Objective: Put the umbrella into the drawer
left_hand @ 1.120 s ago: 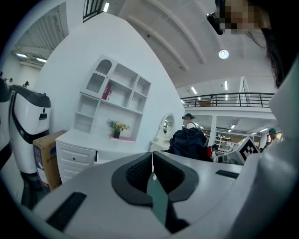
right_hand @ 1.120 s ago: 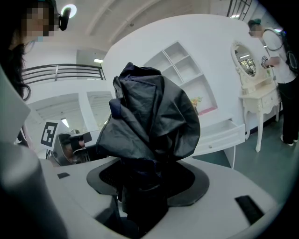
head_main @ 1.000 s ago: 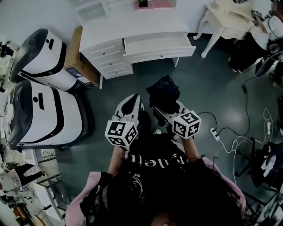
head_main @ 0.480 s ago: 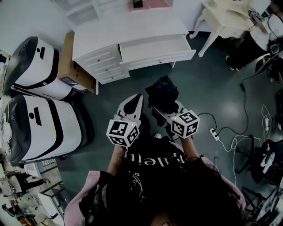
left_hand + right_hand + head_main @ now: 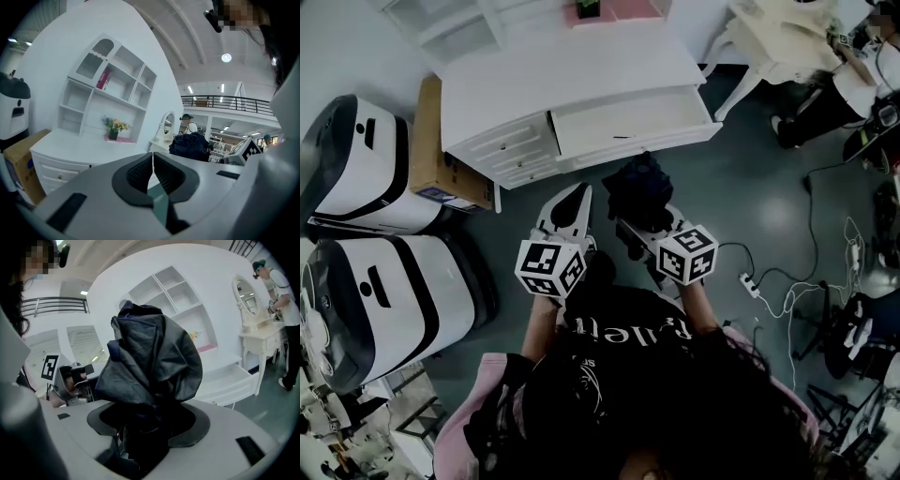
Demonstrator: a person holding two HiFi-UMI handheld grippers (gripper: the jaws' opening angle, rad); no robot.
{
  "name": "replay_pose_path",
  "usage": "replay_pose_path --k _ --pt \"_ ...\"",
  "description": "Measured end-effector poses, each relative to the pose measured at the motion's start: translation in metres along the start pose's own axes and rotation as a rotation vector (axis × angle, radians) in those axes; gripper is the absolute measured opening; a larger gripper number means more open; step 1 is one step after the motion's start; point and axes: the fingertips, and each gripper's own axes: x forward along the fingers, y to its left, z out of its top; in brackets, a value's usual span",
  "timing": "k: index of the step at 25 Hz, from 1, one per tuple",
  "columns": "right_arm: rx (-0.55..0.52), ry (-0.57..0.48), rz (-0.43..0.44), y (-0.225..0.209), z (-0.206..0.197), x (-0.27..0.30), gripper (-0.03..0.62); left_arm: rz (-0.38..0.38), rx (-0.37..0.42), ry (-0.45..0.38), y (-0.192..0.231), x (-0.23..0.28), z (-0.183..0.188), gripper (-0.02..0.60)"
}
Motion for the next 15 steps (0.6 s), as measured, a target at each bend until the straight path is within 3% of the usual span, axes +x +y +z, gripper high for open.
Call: replay_pose_path --k 15 --pt "0.037 -0.015 -0.081 -0.017 0.051 0.102 0.277 -0.109 0.013 0.028 0.099 0.063 0.036 0.021"
